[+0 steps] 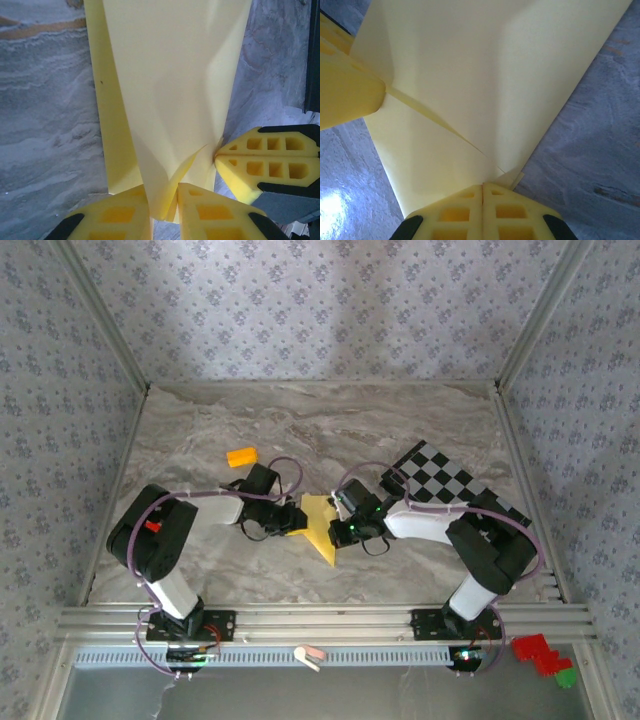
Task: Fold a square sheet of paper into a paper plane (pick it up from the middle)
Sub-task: Fourth fold the wing at the center of the table.
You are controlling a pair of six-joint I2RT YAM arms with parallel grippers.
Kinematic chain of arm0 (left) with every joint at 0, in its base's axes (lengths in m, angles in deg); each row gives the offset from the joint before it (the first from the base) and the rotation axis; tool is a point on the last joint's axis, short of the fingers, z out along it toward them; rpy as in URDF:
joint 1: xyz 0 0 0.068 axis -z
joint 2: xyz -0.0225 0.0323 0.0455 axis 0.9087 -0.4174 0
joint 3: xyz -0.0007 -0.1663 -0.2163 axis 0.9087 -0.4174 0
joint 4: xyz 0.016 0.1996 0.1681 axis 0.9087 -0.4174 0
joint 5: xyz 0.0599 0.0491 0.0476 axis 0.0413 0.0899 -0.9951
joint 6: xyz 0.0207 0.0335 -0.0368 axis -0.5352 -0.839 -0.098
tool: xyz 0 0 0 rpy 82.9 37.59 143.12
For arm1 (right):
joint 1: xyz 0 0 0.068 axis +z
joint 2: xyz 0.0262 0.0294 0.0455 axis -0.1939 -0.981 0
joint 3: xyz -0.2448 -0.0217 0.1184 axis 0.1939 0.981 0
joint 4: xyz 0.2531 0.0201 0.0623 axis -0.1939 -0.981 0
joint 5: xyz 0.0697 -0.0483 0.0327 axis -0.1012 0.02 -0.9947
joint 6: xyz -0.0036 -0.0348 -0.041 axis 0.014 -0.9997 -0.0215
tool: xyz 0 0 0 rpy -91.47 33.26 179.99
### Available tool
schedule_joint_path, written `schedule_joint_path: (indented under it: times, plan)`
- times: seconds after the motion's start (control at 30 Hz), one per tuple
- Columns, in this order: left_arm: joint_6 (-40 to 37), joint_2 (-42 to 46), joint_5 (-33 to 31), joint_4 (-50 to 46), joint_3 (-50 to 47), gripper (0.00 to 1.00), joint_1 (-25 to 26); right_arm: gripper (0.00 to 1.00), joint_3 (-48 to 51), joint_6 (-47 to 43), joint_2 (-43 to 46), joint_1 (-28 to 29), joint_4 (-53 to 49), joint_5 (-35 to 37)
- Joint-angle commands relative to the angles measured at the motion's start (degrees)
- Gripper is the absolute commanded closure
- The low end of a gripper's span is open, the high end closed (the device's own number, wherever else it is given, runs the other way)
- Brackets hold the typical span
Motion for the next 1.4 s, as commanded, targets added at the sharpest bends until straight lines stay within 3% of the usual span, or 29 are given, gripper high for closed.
schedule_joint_path:
  times: [0.0,0.3,0.5,0.73,0.97,1.37]
  plan:
    - [-1.10,-1.19,0.65,-1.39,1.75,0.85,0.38,0.97,0.11,-0.93,-1.81,-0.61,-2.78,1.25]
    - [2.96,1.75,-2.30,-3.63,1.25,0.98,0.43,0.81,-2.94,-6.84,2.57,0.40,-5.67,1.14]
    - [12.12,6.08,-2.46,-2.11,-1.74,1.00,0.44,0.69,-4.31,-11.28,7.68,7.18,-8.69,11.37]
    - [21.49,9.36,-2.11,-0.98,-3.17,1.00,-0.22,0.53,-3.05,-9.89,7.25,16.07,-3.08,22.77]
    - [24.34,9.59,-0.51,-2.04,-2.38,1.00,-0.78,0.50,-4.16,-8.48,3.46,21.78,-1.36,34.22]
    - [22.34,10.51,-0.31,-6.64,-0.46,1.00,-0.79,0.54,-8.78,-6.07,-5.35,26.23,-4.18,44.30]
